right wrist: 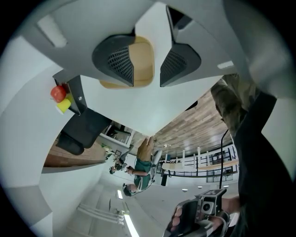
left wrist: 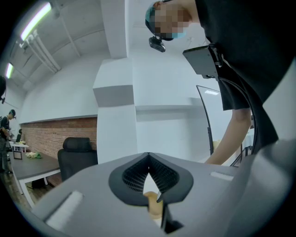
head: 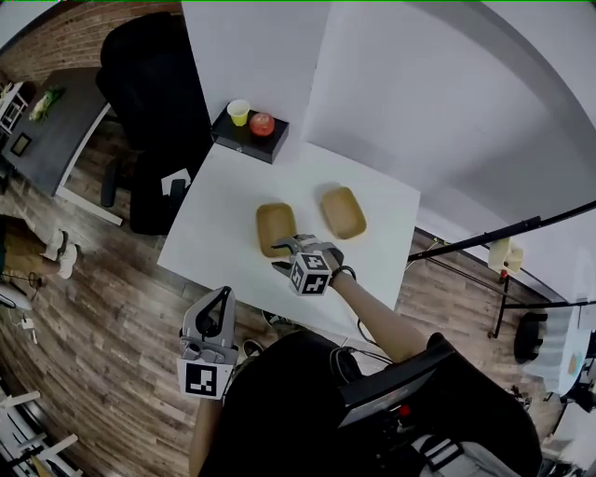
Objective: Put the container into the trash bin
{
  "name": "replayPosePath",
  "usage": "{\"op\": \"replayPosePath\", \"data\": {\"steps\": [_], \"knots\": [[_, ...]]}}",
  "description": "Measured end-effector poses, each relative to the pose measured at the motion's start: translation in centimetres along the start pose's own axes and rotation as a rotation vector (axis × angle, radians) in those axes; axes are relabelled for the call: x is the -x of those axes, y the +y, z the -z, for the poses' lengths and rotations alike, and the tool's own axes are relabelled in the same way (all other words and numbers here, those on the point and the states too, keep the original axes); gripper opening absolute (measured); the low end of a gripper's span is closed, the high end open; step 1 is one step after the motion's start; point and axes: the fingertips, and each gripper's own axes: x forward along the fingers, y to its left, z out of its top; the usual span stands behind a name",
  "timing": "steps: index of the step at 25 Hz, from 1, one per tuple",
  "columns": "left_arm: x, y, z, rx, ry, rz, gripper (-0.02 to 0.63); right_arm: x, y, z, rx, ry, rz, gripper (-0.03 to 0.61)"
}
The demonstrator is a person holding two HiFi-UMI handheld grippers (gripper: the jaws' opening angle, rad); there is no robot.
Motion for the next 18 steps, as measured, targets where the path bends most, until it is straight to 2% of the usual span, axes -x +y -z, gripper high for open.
{"op": "replayPosePath", "data": {"steps": [9, 18], "knots": [[-0.9, 0.5, 1.0, 0.005, 0.036, -0.035, -0.005, -3.2, 0.8, 3.5, 0.037, 0.098, -0.076, 0.198], [-0.8, 0.6, 2.1, 0.027, 0.061, -0.095, -0.005, -5.2, 1.5, 5.2, 0.082, 0.147, -0.142, 0.193]]}}
